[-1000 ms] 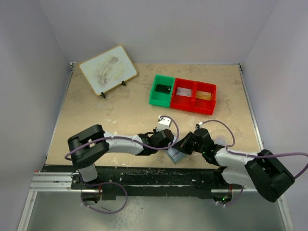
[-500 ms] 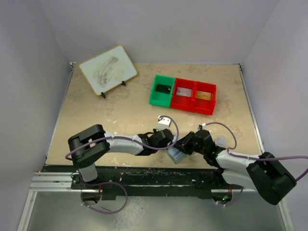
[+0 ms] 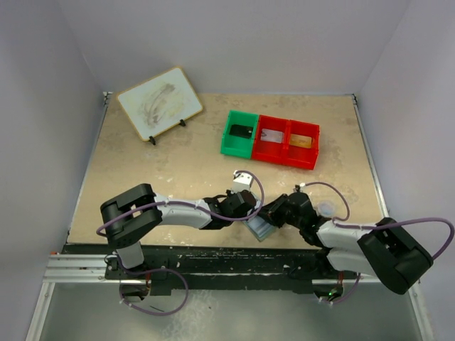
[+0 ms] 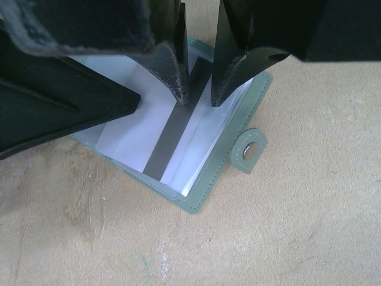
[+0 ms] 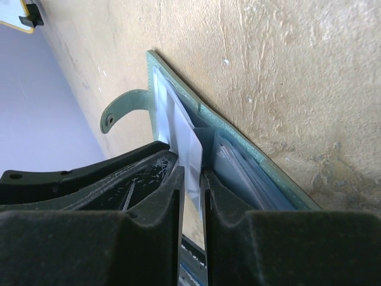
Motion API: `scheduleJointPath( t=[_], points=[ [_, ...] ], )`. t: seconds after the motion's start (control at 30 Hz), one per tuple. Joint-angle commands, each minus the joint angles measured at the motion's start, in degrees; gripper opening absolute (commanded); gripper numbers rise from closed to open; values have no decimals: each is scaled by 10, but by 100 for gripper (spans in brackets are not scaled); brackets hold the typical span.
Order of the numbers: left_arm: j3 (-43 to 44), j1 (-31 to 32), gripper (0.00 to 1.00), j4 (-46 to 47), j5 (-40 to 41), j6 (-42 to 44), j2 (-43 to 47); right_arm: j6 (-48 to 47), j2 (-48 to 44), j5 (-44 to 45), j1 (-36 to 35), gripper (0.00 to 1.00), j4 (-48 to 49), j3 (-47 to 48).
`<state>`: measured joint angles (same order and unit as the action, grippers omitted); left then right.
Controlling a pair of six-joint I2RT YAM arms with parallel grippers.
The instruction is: Take the credit cards out of the card holder
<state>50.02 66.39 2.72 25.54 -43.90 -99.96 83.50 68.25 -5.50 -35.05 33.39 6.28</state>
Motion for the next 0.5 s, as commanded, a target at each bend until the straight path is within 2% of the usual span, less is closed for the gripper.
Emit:
scheduleJointPath(
  t=[0.0,0.23,0.47],
  points=[
    [-5,1,18,-9,-38,3,-4,6,-9,46,-1,19,19,-11],
    [1,1,18,-11,-39,3,-3,-23,5,15,-1,18,25,8],
    [5,1,18,-23,-22,-3,1,-55,-2,-8,-1,9,29,12]
  ],
)
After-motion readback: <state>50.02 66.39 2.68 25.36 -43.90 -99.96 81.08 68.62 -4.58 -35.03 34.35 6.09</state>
